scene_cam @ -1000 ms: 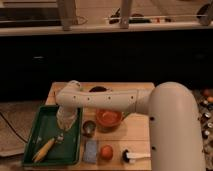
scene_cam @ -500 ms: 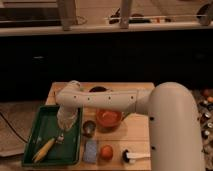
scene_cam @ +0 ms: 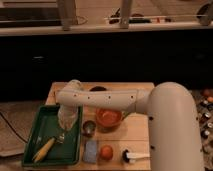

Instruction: Place fork in tray

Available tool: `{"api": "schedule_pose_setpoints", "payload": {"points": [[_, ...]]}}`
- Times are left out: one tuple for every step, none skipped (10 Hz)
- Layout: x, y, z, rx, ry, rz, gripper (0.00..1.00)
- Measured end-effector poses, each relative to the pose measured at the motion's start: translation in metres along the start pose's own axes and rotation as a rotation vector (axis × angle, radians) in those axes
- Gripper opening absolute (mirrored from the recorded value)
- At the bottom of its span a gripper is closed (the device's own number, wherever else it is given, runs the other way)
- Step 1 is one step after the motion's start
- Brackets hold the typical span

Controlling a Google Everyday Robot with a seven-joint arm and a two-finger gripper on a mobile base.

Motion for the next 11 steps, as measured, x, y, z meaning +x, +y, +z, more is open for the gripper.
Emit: {"api": "schedule_pose_setpoints", "payload": {"points": [[0.001, 0.000, 0.001, 0.000, -0.001, -0.001, 0.80], [0.001, 0.000, 0.001, 0.001, -0.002, -0.003, 0.80], [0.002, 0.000, 0.000, 0.001, -0.001, -0.005, 0.80], [0.002, 0.000, 0.000, 0.003, 0.000, -0.006, 0.80], [0.002, -0.001, -0.002, 0.009, 0.003, -0.009, 0.80], [0.001, -0.003, -0.005, 0.017, 0.005, -0.015, 0.80], [0.000, -0.004, -0.009, 0.022, 0.009, -0.019, 0.80], [0.000, -0.005, -0.013, 0.027, 0.011, -0.021, 0.80], [-0.001, -0.006, -0.016, 0.030, 0.013, -0.023, 0.80], [-0.003, -0.008, -0.021, 0.034, 0.015, -0.026, 0.80], [-0.003, -0.009, -0.026, 0.040, 0.018, -0.026, 0.80]]}}
